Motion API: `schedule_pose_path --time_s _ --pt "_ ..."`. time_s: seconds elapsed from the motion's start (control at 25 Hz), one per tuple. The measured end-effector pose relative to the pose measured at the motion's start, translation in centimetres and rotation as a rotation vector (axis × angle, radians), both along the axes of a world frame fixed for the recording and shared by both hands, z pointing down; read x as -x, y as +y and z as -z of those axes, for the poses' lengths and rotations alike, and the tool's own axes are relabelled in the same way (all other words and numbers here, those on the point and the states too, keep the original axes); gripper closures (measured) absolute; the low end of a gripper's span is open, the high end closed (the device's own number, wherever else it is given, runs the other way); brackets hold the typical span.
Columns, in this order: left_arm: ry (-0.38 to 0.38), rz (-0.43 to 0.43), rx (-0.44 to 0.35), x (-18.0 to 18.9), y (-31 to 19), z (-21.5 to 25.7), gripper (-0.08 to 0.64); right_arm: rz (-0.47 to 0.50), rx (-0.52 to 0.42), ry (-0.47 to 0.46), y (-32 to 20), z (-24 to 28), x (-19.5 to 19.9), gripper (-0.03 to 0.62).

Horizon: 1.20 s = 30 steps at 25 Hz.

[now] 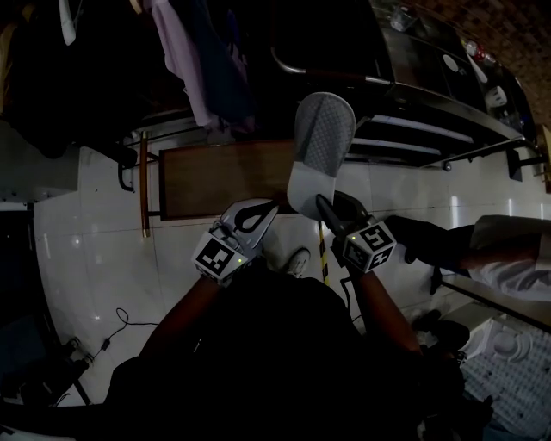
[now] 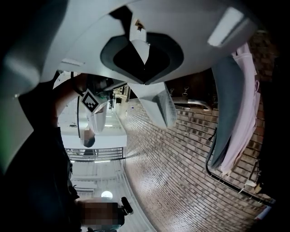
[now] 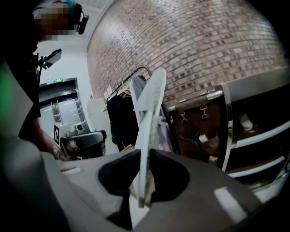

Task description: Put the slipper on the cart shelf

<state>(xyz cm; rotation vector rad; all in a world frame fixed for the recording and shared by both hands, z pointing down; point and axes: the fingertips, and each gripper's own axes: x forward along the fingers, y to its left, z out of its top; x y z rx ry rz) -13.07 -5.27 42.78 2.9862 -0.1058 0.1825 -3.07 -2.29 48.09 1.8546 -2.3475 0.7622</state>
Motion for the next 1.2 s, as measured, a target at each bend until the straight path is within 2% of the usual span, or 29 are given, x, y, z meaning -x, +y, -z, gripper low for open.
schedule_pose_path --time_s 0.16,0.28,0.44,0.64,0.92,1.04,1.2 --pt "0.013 -0.013 -0.021 -0.5 1.9 1.2 0.558 -0.027 -0.086 0.107 1.8 3.3 -0.1 0.526" --pt "0.033 -0.02 -0.039 -0.5 2.7 1.6 0.558 -0.043 -0.154 0.15 2.6 5.3 0.4 0.526" --pt "0.018 -0.03 -0.039 -0.3 3.8 2.6 0.558 -0.052 -0.217 0.192 3.9 6.6 0.7 0.526" --pt "0.027 -0.04 -0.068 -0.1 4.8 3.0 0.558 -0.064 -0.238 0.212 5.1 7.6 1.0 0.526" --pt "0.027 -0.046 -0.067 0.5 5.9 3.5 0.56 -0.076 -0.253 0.225 6.4 8.5 1.3 0.526" --pt "0.074 -0.033 -0.036 0.7 5.8 3.9 0.558 -0.08 -0.257 0.228 6.6 8.5 1.1 0.526" --pt "0.092 -0.035 -0.068 0.6 5.9 3.7 0.558 -0.091 -0.255 0.221 7.2 8.2 0.5 0.526"
